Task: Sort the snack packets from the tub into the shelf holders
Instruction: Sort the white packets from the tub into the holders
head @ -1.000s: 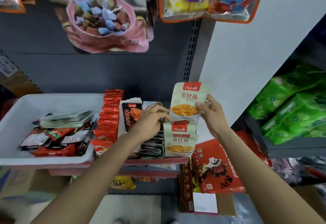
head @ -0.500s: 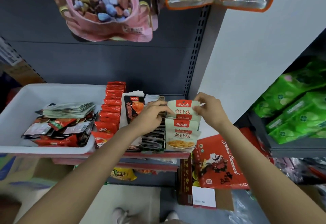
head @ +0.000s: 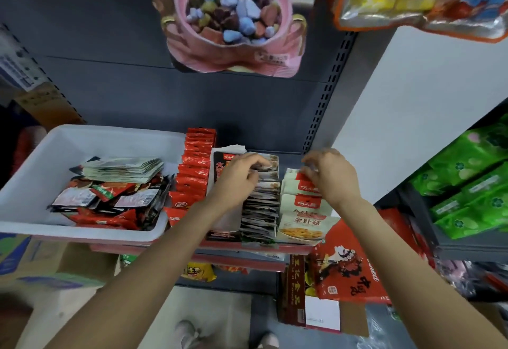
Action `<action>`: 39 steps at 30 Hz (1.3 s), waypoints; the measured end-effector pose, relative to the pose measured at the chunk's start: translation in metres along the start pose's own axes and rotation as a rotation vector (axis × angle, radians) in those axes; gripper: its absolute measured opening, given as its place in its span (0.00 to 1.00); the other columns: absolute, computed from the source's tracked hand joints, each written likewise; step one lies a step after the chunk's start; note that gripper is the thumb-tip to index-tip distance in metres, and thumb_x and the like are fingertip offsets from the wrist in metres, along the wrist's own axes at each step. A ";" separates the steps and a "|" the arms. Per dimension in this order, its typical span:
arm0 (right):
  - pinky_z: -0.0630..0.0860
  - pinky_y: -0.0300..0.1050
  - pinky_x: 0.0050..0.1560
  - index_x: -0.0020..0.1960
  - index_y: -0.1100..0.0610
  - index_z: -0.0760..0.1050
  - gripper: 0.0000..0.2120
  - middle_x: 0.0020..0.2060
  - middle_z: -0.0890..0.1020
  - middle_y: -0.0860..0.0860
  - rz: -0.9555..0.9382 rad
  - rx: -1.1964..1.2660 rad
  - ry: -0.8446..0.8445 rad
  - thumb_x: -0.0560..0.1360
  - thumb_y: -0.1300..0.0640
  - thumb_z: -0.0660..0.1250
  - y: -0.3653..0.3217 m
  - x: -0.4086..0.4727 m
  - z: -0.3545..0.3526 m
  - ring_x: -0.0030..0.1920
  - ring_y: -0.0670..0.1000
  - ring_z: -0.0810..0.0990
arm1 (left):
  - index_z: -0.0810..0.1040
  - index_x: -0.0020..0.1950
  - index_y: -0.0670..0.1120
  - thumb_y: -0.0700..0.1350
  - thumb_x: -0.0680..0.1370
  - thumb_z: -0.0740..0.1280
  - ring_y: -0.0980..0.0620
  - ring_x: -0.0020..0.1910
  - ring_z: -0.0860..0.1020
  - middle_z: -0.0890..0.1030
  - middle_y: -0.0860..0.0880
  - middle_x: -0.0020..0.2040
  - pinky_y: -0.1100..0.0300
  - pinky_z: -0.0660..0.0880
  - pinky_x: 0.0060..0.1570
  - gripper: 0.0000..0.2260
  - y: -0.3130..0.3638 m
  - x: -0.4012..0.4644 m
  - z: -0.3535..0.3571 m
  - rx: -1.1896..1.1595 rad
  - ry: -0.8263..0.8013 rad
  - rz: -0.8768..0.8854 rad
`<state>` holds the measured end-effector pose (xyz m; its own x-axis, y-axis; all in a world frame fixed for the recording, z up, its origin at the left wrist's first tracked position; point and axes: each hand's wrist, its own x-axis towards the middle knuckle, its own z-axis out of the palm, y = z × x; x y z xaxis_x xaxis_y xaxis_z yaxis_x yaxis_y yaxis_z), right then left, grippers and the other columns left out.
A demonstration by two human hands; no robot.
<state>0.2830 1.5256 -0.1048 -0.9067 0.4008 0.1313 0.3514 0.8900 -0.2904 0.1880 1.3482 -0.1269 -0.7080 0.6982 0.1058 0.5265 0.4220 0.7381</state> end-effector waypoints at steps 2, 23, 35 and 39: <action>0.74 0.47 0.48 0.53 0.55 0.79 0.08 0.48 0.81 0.52 -0.059 0.160 -0.011 0.75 0.57 0.66 -0.030 0.008 0.007 0.51 0.53 0.77 | 0.79 0.55 0.44 0.32 0.77 0.61 0.66 0.46 0.74 0.79 0.51 0.52 0.80 0.65 0.46 0.12 -0.013 -0.006 -0.021 -0.018 0.112 -0.026; 0.53 0.39 0.70 0.76 0.58 0.51 0.35 0.75 0.56 0.55 -0.071 0.286 -0.599 0.77 0.55 0.65 -0.337 0.090 0.188 0.75 0.53 0.56 | 0.74 0.61 0.45 0.40 0.75 0.64 0.45 0.52 0.79 0.79 0.46 0.56 0.50 0.77 0.52 0.15 -0.286 -0.064 -0.216 0.255 -0.087 -0.553; 0.75 0.46 0.51 0.55 0.53 0.80 0.11 0.52 0.83 0.53 -0.076 0.336 -0.228 0.79 0.57 0.61 -0.327 0.073 0.189 0.54 0.55 0.80 | 0.52 0.77 0.44 0.43 0.74 0.67 0.44 0.72 0.62 0.60 0.42 0.74 0.54 0.61 0.71 0.36 -0.278 -0.070 -0.213 -0.263 0.338 -0.680; 0.72 0.37 0.43 0.48 0.63 0.80 0.08 0.42 0.81 0.52 0.041 0.701 -0.116 0.78 0.65 0.62 -0.306 0.068 0.156 0.43 0.49 0.78 | 0.40 0.77 0.44 0.38 0.76 0.67 0.48 0.70 0.66 0.67 0.45 0.72 0.52 0.63 0.69 0.41 -0.249 -0.065 -0.202 -0.480 0.365 -0.618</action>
<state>0.0774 1.2465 -0.1552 -0.9285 0.3709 0.0166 0.1885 0.5096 -0.8395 0.0085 1.0811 -0.1828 -0.9521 0.1598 -0.2606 -0.2005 0.3171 0.9269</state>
